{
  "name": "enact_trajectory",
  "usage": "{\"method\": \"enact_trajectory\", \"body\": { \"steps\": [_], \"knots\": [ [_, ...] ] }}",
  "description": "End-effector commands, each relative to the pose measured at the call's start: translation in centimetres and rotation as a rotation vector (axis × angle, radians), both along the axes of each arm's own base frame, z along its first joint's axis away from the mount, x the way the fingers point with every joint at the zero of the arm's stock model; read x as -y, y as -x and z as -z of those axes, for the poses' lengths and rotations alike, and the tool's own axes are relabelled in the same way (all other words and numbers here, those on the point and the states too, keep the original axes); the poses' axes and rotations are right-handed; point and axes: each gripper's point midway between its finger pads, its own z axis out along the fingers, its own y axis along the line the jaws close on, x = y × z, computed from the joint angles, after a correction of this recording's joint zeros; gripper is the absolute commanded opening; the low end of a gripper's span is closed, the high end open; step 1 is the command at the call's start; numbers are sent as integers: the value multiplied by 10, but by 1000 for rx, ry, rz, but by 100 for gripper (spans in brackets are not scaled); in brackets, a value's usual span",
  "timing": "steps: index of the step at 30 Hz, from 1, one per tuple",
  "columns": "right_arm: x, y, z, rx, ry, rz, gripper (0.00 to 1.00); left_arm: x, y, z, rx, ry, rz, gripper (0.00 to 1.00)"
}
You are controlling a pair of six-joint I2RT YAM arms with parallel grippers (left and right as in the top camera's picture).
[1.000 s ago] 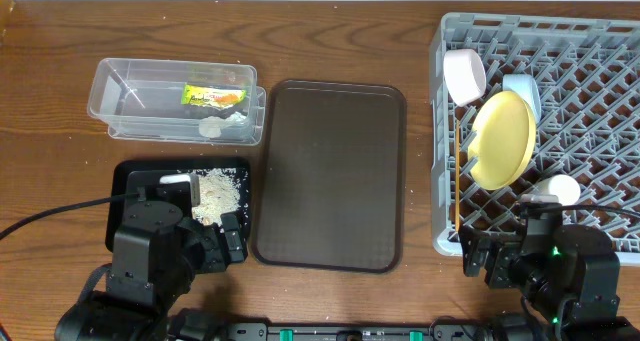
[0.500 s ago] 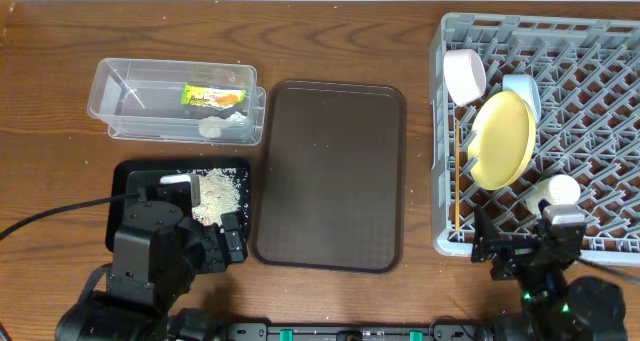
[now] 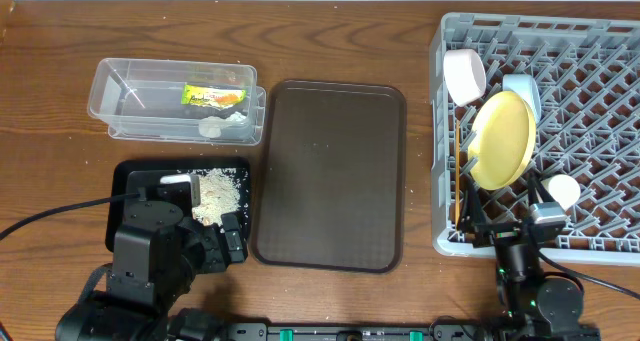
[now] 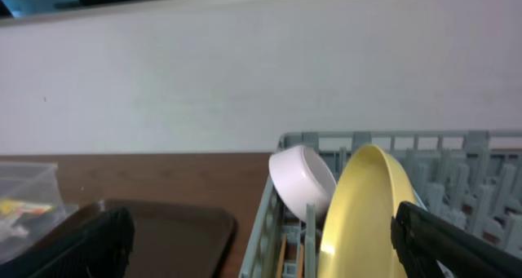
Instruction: Sort waste into correct bins and load items into the dishwasher rack
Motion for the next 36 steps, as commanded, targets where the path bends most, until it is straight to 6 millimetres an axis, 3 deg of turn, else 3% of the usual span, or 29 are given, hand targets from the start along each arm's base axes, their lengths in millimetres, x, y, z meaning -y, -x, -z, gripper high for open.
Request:
{"method": "enact_trajectory", "body": {
  "steps": [1,6,36],
  "knots": [
    [-6,-4,20,-14,7,-35,99,-2,0,1,1,-5,-10,97],
    [-10,-4,60,-161,22,-60,99,-1,0,1,1,-5,-9,97],
    [-10,-4,60,-160,22,-58,99,-2,0,1,1,-5,-10,97]
  ]
}}
